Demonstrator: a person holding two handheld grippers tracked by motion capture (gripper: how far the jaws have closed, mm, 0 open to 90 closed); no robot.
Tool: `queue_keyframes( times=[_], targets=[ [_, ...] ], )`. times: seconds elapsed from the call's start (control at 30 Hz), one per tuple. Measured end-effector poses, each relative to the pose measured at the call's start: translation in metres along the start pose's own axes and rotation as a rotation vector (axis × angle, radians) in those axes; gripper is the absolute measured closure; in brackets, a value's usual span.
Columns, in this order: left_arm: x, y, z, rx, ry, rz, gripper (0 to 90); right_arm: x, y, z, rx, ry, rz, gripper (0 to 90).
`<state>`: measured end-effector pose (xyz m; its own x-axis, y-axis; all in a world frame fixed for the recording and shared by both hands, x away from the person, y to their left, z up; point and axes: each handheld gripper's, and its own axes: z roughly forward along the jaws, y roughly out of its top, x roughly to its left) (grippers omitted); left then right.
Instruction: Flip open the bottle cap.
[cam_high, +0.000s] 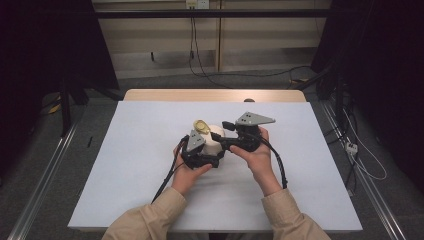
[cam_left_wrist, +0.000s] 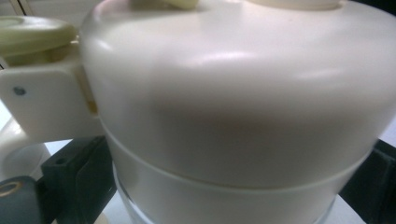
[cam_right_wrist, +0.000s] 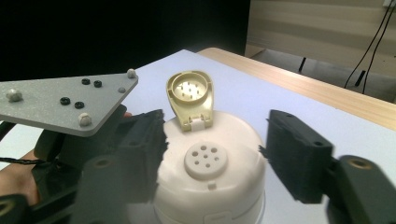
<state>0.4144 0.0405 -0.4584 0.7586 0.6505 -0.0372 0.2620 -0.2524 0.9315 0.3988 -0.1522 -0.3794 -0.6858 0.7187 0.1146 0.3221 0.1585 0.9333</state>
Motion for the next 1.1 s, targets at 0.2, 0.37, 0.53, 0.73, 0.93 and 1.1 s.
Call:
queue_keyframes(
  times=[0.2, 0.37, 0.53, 0.73, 0.93, 1.1],
  targets=[
    [0.0, 0.0, 0.0, 0.001, -0.002, -0.001, 4.1, -0.001, -0.001, -0.003, -0.003, -0.002, 0.003, 28.8],
    [0.001, 0.0, 0.0, -0.002, -0.012, -0.014, 4.0, -0.001, -0.002, -0.005, 0.002, -0.002, -0.002, 23.2],
    [0.002, 0.0, 0.0, 0.002, -0.012, -0.006, 3.9, -0.006, -0.005, -0.012, 0.006, -0.019, 0.009, 20.7],
    [0.002, 0.0, 0.0, 0.007, -0.011, -0.006, 3.8, -0.009, -0.01, -0.018, 0.011, -0.029, 0.017, 20.3],
    [0.001, 0.0, 0.001, 0.015, -0.007, 0.0, 3.8, -0.01, -0.012, -0.02, 0.023, -0.034, 0.011, 19.0],
    [0.001, 0.0, 0.001, 0.017, -0.004, -0.002, 3.8, -0.011, -0.014, -0.022, 0.022, -0.041, 0.027, 19.0]
  ],
)
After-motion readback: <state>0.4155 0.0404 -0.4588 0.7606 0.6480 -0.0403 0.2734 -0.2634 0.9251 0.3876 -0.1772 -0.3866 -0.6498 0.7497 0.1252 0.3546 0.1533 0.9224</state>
